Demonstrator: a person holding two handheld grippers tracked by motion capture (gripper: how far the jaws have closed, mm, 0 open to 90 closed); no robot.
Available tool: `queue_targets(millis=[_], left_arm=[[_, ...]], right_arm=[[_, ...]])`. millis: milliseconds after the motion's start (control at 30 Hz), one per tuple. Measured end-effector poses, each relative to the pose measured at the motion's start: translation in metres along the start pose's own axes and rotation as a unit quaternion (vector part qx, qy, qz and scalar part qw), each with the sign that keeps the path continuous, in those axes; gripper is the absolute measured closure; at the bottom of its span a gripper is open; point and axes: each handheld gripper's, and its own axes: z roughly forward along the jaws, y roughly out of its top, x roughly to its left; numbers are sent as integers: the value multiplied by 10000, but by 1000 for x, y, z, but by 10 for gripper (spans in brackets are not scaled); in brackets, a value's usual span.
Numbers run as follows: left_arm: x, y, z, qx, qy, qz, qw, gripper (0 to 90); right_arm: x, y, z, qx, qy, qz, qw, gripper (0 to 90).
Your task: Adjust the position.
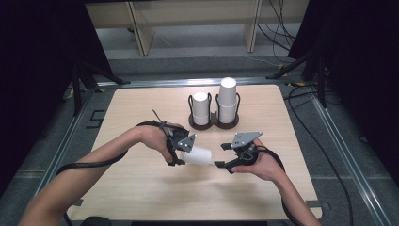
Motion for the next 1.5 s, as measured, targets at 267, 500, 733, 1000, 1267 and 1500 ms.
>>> queue_targets(millis=[267,500,733,1000,1267,1500], left_arm=[[0,4,0,53,-53,31,10000,311],[0,6,1,150,-86,103,9998,311],[-1,10,1,232,-119,185,9995,311],[-1,13,3,272,-175,256,9991,311],[0,16,2,318,-173,292,9989,311],[-1,19,4,328,-184,340,9987,312]], right_arm=[[2,4,2,83,71,-55,9999,265],[2,8,2,174,123,-215,9995,264],[3,13,4,290,180,-452,9984,264],[4,19,7,449,341,-540,9969,266],[6,24,9,568,374,-626,9957,267],[7,28,13,596,451,-714,9946,270]])
